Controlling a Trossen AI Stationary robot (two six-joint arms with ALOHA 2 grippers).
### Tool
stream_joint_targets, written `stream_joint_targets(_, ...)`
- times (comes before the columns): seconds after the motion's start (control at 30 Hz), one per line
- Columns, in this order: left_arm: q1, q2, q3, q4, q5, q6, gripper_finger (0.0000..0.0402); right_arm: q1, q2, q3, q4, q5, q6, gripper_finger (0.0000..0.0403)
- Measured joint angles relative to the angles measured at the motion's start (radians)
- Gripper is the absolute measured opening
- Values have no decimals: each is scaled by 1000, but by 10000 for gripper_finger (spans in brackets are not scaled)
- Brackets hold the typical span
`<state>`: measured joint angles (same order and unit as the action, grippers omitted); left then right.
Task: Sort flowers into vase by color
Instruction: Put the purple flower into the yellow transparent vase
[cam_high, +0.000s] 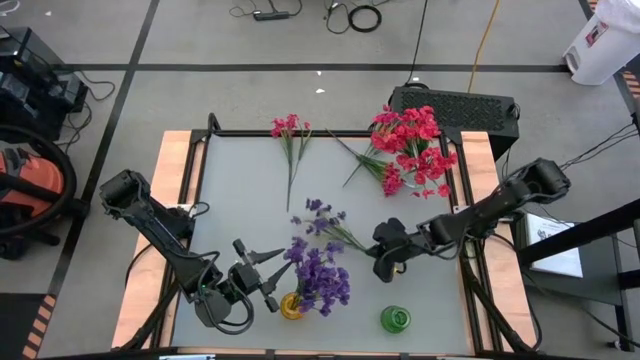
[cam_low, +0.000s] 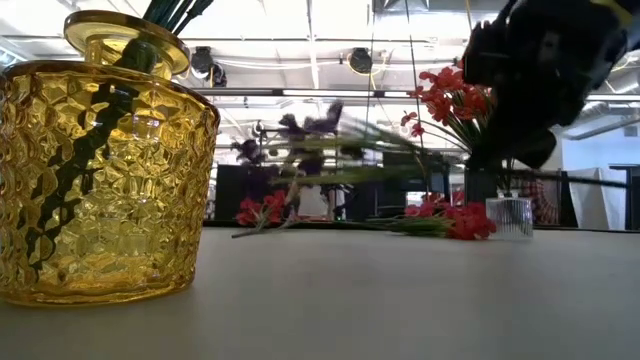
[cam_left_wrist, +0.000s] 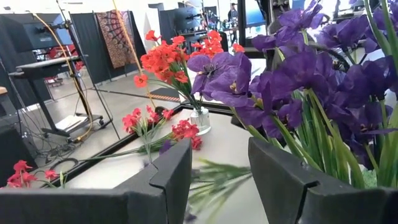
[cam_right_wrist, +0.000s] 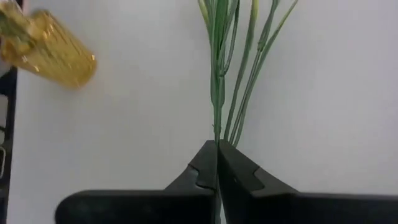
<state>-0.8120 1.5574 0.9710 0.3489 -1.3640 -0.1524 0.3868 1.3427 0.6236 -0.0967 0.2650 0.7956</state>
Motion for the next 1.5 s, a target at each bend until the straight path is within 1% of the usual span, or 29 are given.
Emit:
stream_joint_targets(0.3, 0, 0, 0, 0, 0, 0, 167, -27, -120, 1, -1, 114, -105, 0)
stream_joint_targets(0.57, 1, 0, 0, 1, 0, 0, 167, -33, -259, 2, 22, 289, -226, 0)
stream_joint_targets(0.73, 17, 0, 0, 9, 0, 0, 167, -34, -366, 2, 34, 365, -317, 0)
stream_joint_targets(0.9, 60, 0, 0, 28, 1, 1, 167, -34, -448, 3, 159, 358, -454, 0)
stream_joint_targets(0.97, 87, 0, 0, 47, 39, 24, 167, -34, -469, 4, 208, 331, -505, 0)
stream_joint_targets(1.1, 144, 0, 0, 150, 112, 157, 167, -34, -481, 4, 291, 254, -574, 0)
stream_joint_targets(1.17, 175, -1, 0, 208, 164, 223, 167, -34, -481, 4, 308, 231, -579, 0)
stream_joint_targets(1.27, 214, -2, 0, 282, 231, 309, 167, -34, -481, 4, 306, 224, -580, 0)
stream_joint_targets(1.33, 238, -13, 0, 291, 272, 344, 167, -34, -480, 4, 301, 223, -581, 0)
stream_joint_targets(1.4, 265, -29, 0, 287, 291, 358, 167, -34, -480, 4, 303, 205, -586, 0)
stream_joint_targets(1.5, 295, -78, 0, 206, 304, 369, 166, -34, -480, 4, 304, 198, -591, 0)
